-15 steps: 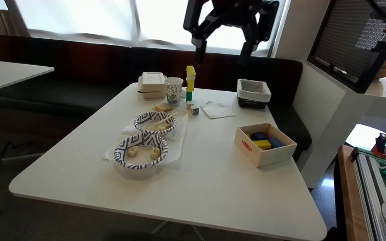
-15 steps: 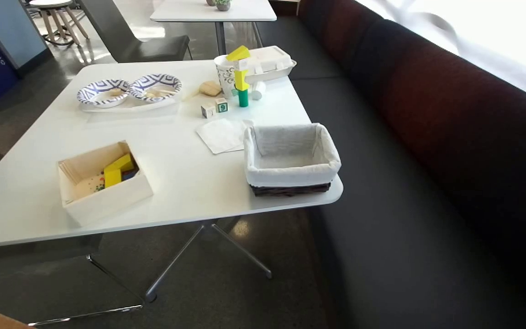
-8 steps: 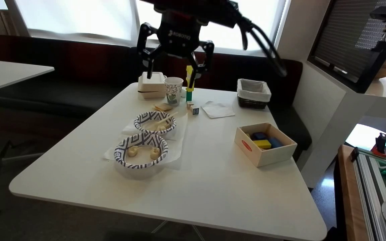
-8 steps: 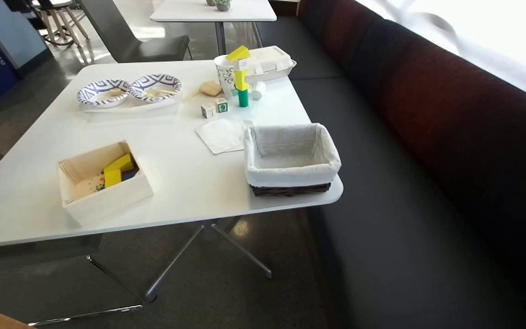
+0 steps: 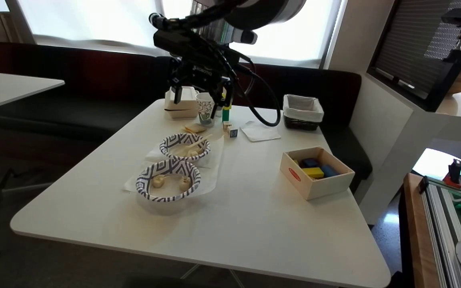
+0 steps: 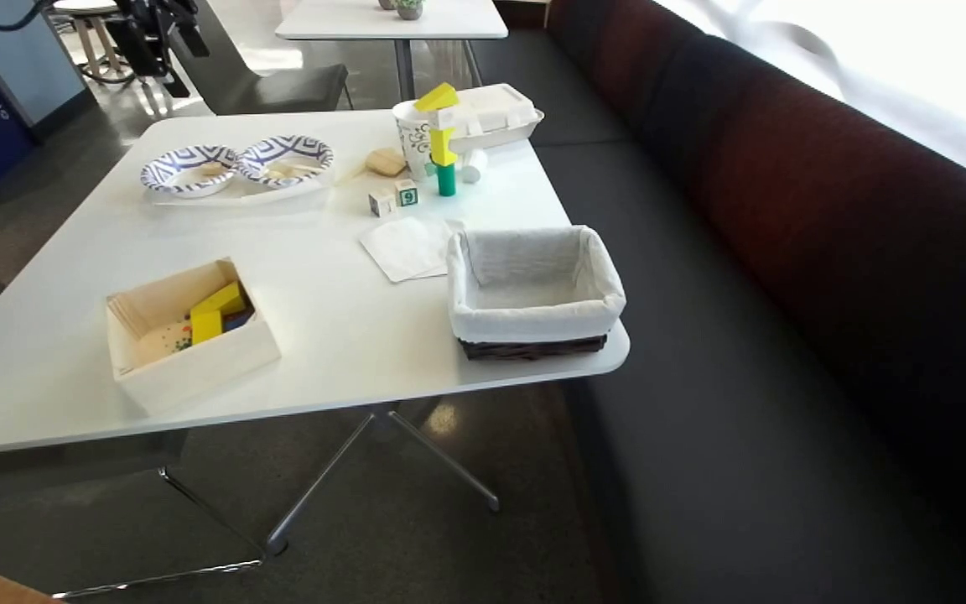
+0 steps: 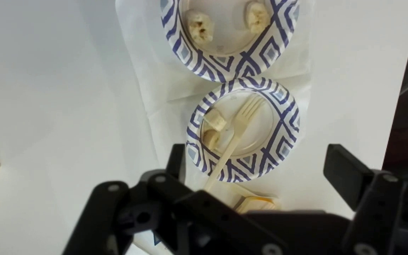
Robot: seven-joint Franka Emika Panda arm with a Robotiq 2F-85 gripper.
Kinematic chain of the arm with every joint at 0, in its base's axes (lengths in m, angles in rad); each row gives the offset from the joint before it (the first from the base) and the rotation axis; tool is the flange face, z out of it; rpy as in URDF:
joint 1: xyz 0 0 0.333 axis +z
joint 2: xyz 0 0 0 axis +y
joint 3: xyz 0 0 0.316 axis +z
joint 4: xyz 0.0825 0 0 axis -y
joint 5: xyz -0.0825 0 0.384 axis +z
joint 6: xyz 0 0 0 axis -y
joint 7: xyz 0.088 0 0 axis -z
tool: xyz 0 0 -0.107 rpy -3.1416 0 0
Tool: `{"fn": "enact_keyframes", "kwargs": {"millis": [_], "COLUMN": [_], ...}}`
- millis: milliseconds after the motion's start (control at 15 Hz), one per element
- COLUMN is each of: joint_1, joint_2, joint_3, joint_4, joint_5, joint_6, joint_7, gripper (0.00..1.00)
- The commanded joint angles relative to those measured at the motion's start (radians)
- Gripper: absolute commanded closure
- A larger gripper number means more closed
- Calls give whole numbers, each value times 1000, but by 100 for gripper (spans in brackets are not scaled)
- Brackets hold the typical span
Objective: Use the fork to move one object from the right plate to the left plate
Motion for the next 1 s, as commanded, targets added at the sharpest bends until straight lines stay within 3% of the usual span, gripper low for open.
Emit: {"fn": "enact_keyframes", "kwargs": {"millis": [0,133,333,600,733,933], "joint_1": [41,44,139,300,333,332], "joint_2": [-7,-15,75,201,259,345], "joint_3": [-38,-36,-170,-343,-356,-332], "joint_4": [0,0,65,195,246,329], "joint_5": [23,22,-208,-395,-422,-363], "joint_6": [-1,-1,57,-6,-34,-85], "joint_7": [-18,-17,234,506,601,658], "gripper": [0,0,0,0,0,0]}}
